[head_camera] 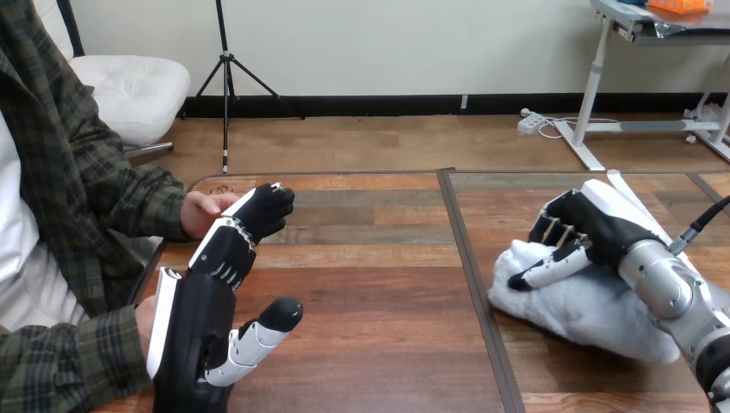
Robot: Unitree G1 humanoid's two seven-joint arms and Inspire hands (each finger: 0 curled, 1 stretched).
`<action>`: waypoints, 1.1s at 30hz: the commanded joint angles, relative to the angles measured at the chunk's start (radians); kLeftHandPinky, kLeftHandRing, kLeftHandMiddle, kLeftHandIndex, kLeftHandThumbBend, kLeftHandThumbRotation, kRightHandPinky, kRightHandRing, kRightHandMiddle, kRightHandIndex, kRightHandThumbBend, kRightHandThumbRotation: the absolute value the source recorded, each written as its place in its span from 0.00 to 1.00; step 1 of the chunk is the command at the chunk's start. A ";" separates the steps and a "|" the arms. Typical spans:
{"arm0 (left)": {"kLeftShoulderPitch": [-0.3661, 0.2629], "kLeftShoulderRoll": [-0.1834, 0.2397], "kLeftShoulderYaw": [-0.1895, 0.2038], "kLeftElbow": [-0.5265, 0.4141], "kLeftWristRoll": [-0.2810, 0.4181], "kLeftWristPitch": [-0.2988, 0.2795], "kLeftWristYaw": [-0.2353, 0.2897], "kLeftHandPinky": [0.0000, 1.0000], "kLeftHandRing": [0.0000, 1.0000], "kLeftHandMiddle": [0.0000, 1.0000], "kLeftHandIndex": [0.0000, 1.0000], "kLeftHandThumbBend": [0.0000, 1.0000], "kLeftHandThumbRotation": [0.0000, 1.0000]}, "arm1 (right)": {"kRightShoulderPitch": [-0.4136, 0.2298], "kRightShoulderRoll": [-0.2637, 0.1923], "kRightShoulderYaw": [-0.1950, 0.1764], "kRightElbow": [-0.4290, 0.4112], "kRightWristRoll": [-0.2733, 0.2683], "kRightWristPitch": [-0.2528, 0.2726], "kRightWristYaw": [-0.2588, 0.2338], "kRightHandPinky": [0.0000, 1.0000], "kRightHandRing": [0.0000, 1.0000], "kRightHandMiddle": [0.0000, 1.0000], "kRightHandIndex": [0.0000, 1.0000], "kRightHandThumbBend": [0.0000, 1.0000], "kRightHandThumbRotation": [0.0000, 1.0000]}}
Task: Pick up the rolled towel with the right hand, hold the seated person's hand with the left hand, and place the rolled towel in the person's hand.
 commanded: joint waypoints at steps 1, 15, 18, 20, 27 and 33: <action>-0.011 -0.001 -0.011 -0.062 -0.011 0.000 -0.003 0.81 0.82 0.81 0.80 1.00 0.71 | 0.013 0.029 -0.011 -0.040 0.023 -0.043 0.021 0.36 0.37 0.40 0.38 0.85 0.00; -0.015 0.002 -0.004 -0.059 0.005 -0.004 0.002 0.80 0.81 0.81 0.80 1.00 0.72 | 0.037 0.017 -0.036 -0.082 0.070 -0.132 0.037 0.32 0.34 0.38 0.38 0.84 0.00; -0.015 0.002 -0.003 -0.060 0.008 -0.002 0.003 0.80 0.81 0.81 0.80 1.00 0.72 | 0.042 0.014 -0.041 -0.095 0.078 -0.143 0.038 0.31 0.33 0.37 0.37 0.84 0.00; -0.016 0.002 0.000 -0.060 0.016 -0.004 0.006 0.79 0.81 0.81 0.80 1.00 0.72 | 0.047 0.010 -0.046 -0.104 0.088 -0.161 0.042 0.31 0.33 0.37 0.37 0.84 0.00; -0.015 0.003 -0.001 -0.062 0.015 0.001 0.004 0.79 0.81 0.81 0.80 1.00 0.73 | 0.060 0.003 -0.064 -0.135 0.113 -0.208 0.048 0.27 0.30 0.35 0.37 0.83 0.00; -0.016 0.003 -0.001 -0.061 0.014 0.003 0.004 0.79 0.81 0.81 0.80 1.00 0.73 | 0.070 -0.005 -0.083 -0.163 0.134 -0.250 0.062 0.25 0.29 0.34 0.37 0.83 0.00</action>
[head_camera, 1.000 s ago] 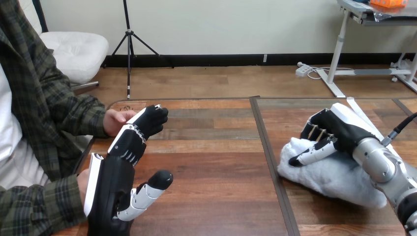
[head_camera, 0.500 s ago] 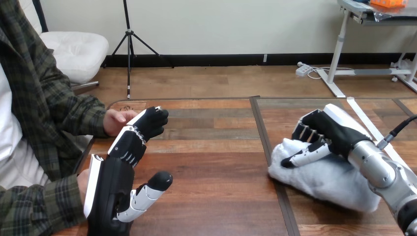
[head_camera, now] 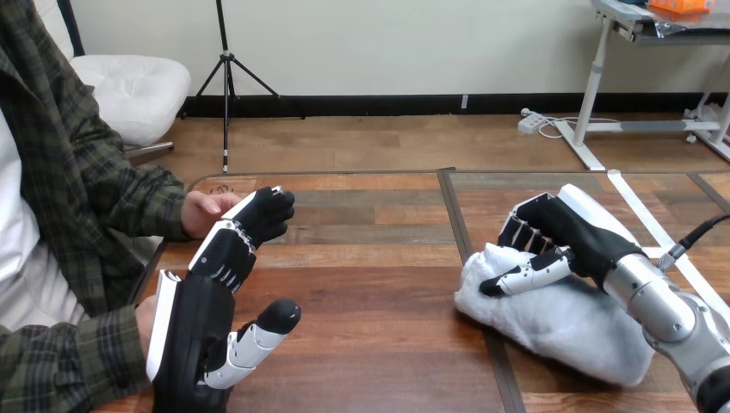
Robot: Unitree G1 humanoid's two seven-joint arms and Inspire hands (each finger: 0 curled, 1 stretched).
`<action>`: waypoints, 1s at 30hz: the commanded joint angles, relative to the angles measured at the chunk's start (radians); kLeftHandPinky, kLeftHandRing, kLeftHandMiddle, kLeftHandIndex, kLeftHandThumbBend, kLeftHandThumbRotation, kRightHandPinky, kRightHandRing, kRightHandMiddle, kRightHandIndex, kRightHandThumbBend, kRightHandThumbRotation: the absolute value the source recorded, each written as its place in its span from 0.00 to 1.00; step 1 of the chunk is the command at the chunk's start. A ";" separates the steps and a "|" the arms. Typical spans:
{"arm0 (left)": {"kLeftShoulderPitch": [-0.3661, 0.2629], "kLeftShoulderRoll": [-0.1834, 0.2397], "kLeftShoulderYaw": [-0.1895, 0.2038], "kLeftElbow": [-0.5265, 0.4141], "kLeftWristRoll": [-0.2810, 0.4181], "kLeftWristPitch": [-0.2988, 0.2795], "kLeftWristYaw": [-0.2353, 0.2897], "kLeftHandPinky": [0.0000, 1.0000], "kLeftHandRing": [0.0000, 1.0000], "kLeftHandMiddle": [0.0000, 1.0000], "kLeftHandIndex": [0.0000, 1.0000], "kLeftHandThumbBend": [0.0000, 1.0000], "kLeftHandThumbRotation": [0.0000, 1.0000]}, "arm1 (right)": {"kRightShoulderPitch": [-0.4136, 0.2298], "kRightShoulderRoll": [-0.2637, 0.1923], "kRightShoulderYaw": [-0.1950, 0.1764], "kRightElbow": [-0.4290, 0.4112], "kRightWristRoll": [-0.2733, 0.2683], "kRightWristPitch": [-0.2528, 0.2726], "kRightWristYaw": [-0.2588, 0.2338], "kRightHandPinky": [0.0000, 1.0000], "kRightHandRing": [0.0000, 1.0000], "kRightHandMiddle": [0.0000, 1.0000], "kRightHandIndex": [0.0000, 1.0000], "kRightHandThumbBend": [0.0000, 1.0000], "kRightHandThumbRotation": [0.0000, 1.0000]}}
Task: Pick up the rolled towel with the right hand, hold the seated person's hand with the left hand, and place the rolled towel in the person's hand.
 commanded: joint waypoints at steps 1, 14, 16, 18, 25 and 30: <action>-0.022 0.002 -0.003 -0.062 0.011 0.005 0.005 0.79 0.81 0.81 0.80 1.00 0.73 | -0.033 -0.012 -0.040 -0.081 0.039 -0.052 0.005 0.25 0.29 0.34 0.37 0.83 0.00; -0.024 0.032 0.032 -0.066 0.079 -0.013 0.021 0.78 0.81 0.82 0.80 1.00 0.69 | -0.008 -0.027 -0.079 -0.156 0.085 -0.117 0.034 0.23 0.27 0.33 0.35 0.83 0.00; -0.023 0.035 0.039 -0.069 0.094 -0.018 0.029 0.78 0.81 0.82 0.80 1.00 0.68 | -0.004 -0.029 -0.083 -0.167 0.091 -0.119 0.039 0.23 0.27 0.33 0.35 0.83 0.00; -0.022 0.039 0.046 -0.071 0.110 -0.023 0.038 0.78 0.81 0.82 0.81 1.00 0.67 | 0.000 -0.031 -0.088 -0.178 0.095 -0.120 0.044 0.23 0.26 0.32 0.35 0.83 0.00; -0.005 0.057 0.102 -0.118 0.236 -0.053 0.086 0.76 0.81 0.82 0.82 1.00 0.61 | 0.027 -0.033 -0.117 -0.253 0.134 -0.117 0.075 0.21 0.26 0.32 0.36 0.83 0.00; 0.017 0.060 0.134 -0.179 0.327 -0.049 0.123 0.75 0.81 0.82 0.82 1.00 0.57 | 0.052 -0.027 -0.139 -0.315 0.173 -0.101 0.104 0.20 0.25 0.32 0.36 0.83 0.00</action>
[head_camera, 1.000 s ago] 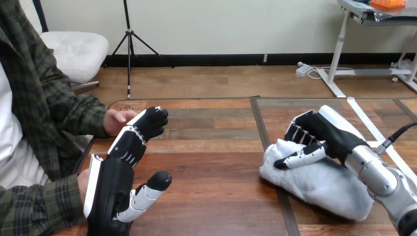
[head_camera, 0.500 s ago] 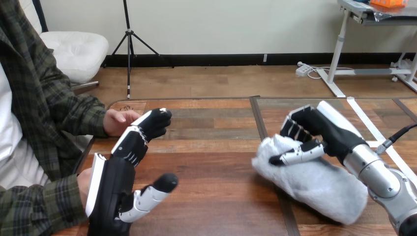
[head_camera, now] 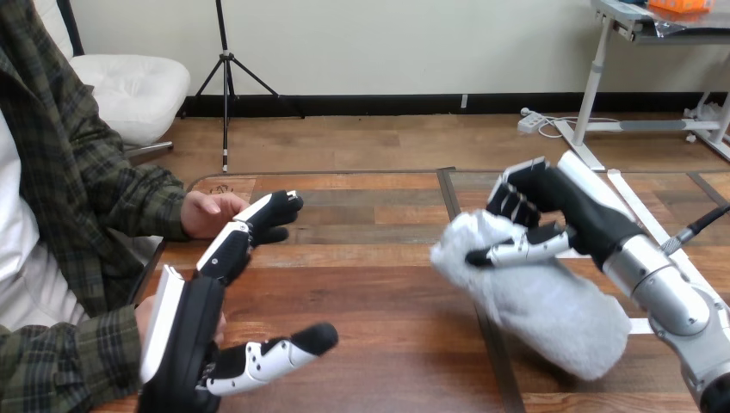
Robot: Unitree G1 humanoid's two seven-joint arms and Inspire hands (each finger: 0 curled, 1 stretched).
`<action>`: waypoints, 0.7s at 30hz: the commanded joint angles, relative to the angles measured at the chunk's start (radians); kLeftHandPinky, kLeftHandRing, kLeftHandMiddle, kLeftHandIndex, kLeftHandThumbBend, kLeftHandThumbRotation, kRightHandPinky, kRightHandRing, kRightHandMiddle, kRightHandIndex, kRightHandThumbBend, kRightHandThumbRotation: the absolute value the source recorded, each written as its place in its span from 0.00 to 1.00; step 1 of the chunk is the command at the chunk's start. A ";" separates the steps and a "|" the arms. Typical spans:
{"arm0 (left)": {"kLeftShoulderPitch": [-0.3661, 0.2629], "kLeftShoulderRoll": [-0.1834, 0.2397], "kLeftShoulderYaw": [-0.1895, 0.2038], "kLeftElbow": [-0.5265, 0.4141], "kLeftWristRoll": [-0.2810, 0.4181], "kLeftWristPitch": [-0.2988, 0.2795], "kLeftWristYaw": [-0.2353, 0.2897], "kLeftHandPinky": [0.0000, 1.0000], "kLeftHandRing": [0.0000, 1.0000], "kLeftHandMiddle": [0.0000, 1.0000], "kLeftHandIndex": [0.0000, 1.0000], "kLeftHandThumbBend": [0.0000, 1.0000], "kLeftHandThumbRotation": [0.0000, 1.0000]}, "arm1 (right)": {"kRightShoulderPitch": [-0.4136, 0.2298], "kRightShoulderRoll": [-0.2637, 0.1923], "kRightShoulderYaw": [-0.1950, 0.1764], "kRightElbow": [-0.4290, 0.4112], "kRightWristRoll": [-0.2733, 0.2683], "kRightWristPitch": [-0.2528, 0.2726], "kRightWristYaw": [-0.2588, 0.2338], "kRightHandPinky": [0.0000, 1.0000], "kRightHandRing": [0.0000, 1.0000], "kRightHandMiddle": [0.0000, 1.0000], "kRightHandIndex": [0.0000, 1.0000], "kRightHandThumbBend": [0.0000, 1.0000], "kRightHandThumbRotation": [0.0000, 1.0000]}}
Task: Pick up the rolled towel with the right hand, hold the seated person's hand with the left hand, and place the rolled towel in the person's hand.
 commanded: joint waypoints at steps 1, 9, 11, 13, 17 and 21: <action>-0.002 0.017 0.051 -0.116 0.093 -0.025 0.046 0.75 0.82 0.82 0.82 1.00 0.57 | -0.017 -0.020 -0.058 -0.123 0.061 -0.005 0.021 0.20 0.25 0.32 0.36 0.83 0.00; 0.061 0.021 0.118 -0.260 0.299 0.036 0.115 0.79 0.84 0.85 0.84 1.00 0.56 | 0.008 -0.003 -0.091 -0.178 0.149 -0.011 0.097 0.19 0.25 0.31 0.36 0.81 0.00; 0.076 0.018 0.134 -0.296 0.347 0.055 0.137 0.80 0.85 0.85 0.84 1.00 0.57 | 0.013 -0.001 -0.095 -0.193 0.157 -0.006 0.102 0.19 0.24 0.31 0.36 0.81 0.00; 0.092 0.016 0.154 -0.337 0.410 0.066 0.167 0.81 0.85 0.85 0.85 1.00 0.59 | 0.018 0.003 -0.099 -0.203 0.173 -0.003 0.114 0.19 0.24 0.31 0.35 0.81 0.00; 0.122 0.021 0.165 -0.401 0.471 0.101 0.197 0.83 0.85 0.86 0.85 1.00 0.59 | 0.022 0.008 -0.105 -0.209 0.183 -0.009 0.119 0.19 0.24 0.30 0.35 0.81 0.00; 0.149 0.035 0.177 -0.456 0.518 0.121 0.226 0.84 0.85 0.86 0.85 1.00 0.57 | 0.029 0.014 -0.112 -0.219 0.203 0.001 0.136 0.20 0.24 0.31 0.35 0.82 0.00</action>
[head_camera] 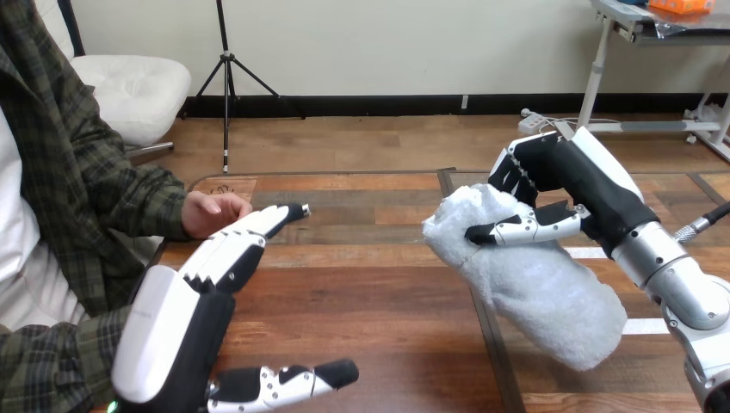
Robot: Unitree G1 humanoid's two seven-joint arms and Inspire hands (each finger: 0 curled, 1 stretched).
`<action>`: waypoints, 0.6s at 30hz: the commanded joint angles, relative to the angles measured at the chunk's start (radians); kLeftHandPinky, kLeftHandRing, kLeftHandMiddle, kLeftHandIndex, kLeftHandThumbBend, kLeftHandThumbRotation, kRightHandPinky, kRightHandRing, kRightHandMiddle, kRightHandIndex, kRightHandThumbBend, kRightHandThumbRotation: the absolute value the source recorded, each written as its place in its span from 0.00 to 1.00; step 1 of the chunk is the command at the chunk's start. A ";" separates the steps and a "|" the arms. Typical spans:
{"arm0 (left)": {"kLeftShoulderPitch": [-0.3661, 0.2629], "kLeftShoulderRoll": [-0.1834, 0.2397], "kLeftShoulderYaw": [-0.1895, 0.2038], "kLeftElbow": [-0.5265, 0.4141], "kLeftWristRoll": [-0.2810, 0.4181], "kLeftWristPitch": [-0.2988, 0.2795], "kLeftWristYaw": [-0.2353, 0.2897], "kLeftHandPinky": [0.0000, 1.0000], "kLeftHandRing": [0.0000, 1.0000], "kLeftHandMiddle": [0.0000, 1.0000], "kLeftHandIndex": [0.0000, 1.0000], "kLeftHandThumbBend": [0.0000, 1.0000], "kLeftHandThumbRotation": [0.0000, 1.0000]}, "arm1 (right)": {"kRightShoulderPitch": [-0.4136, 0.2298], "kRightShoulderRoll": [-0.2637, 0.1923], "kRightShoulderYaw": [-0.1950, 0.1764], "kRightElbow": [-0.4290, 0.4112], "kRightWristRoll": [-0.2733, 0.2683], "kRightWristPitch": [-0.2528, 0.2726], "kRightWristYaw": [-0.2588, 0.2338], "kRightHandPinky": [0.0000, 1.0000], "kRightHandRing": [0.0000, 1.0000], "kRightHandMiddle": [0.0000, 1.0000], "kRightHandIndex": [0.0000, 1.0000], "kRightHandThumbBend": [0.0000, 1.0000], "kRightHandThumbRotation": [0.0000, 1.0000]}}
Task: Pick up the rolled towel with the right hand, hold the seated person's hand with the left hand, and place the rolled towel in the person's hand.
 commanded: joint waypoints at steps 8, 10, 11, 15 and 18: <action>0.067 0.047 0.047 -0.218 0.074 0.092 0.056 0.86 0.86 0.87 0.87 1.00 0.56 | -0.011 0.018 -0.052 -0.090 0.061 0.009 0.026 0.20 0.25 0.31 0.35 0.83 0.00; 0.082 0.050 0.063 -0.251 0.091 0.114 0.062 0.87 0.86 0.87 0.87 1.00 0.56 | -0.007 0.017 -0.052 -0.092 0.056 0.006 0.022 0.20 0.24 0.30 0.36 0.83 0.00; 0.087 0.053 0.066 -0.262 0.095 0.122 0.065 0.87 0.86 0.87 0.87 1.00 0.56 | -0.005 0.018 -0.053 -0.094 0.054 0.006 0.022 0.19 0.24 0.30 0.36 0.83 0.00; 0.115 0.074 0.096 -0.318 0.108 0.167 0.059 0.88 0.87 0.87 0.88 1.00 0.57 | 0.004 0.020 -0.054 -0.101 0.049 0.003 0.017 0.19 0.24 0.30 0.36 0.83 0.00; 0.138 0.093 0.115 -0.351 0.100 0.198 0.046 0.89 0.88 0.89 0.89 1.00 0.57 | 0.010 0.021 -0.055 -0.109 0.047 0.002 0.014 0.19 0.24 0.31 0.36 0.83 0.00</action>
